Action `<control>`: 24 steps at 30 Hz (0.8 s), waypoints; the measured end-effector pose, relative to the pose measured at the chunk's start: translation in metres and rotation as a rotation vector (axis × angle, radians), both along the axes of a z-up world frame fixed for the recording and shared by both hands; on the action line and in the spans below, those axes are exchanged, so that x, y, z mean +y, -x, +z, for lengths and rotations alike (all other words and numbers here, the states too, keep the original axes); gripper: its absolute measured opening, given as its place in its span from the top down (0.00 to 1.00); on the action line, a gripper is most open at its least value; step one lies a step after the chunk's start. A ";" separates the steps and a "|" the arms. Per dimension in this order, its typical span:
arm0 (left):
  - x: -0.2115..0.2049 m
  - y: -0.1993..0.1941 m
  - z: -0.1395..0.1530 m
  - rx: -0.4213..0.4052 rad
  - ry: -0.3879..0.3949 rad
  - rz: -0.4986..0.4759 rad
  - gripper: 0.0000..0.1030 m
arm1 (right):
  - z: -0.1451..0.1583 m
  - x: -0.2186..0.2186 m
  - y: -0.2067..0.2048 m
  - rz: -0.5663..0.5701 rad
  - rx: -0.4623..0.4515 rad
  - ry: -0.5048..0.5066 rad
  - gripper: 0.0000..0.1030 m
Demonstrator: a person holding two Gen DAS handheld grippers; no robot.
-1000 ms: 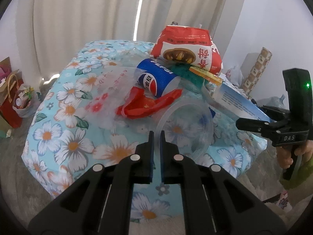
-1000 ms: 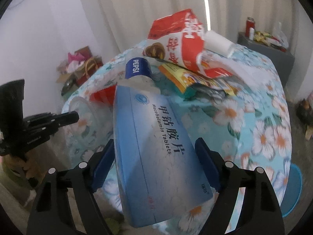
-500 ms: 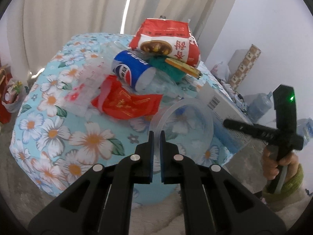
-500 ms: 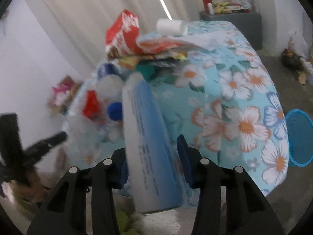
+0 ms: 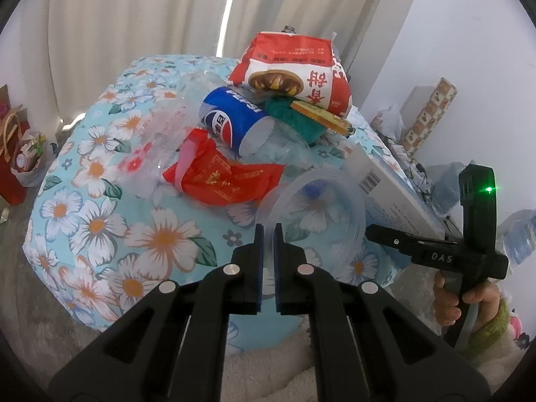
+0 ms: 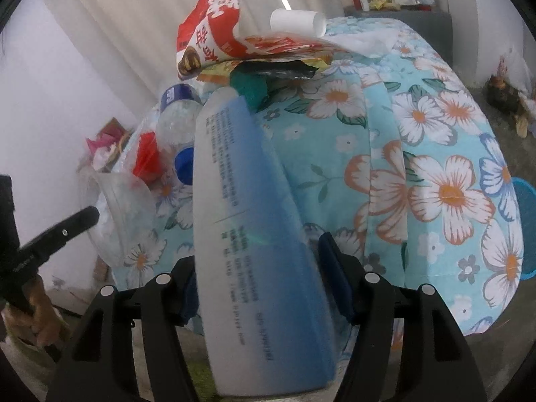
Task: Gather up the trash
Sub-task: 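Carry the box and bowl to the blue wastebasket and release both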
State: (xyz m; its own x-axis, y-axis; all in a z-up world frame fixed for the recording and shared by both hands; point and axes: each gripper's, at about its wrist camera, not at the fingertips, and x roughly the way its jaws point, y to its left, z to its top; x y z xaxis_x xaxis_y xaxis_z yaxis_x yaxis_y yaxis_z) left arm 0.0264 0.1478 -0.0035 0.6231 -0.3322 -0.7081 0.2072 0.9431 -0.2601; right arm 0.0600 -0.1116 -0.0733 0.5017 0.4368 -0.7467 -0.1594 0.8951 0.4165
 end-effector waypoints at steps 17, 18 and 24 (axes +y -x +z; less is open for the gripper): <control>-0.045 0.015 0.032 -0.061 -0.018 -0.116 0.97 | 0.029 -0.068 0.029 -0.152 -0.061 -0.172 0.69; -0.051 0.014 0.034 -0.065 -0.016 -0.134 0.97 | 0.033 -0.076 0.033 -0.167 -0.075 -0.184 0.69; -0.117 0.000 0.055 -0.082 -0.022 -0.272 0.97 | 0.051 -0.139 0.057 -0.325 -0.149 -0.246 0.69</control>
State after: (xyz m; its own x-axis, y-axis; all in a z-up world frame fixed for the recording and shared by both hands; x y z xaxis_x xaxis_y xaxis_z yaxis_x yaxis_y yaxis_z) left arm 0.0262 0.0304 0.0512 0.5683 -0.4803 -0.6681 0.4732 0.8550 -0.2121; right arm 0.0034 -0.2507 -0.0219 0.7367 0.3943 -0.5493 0.0395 0.7859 0.6171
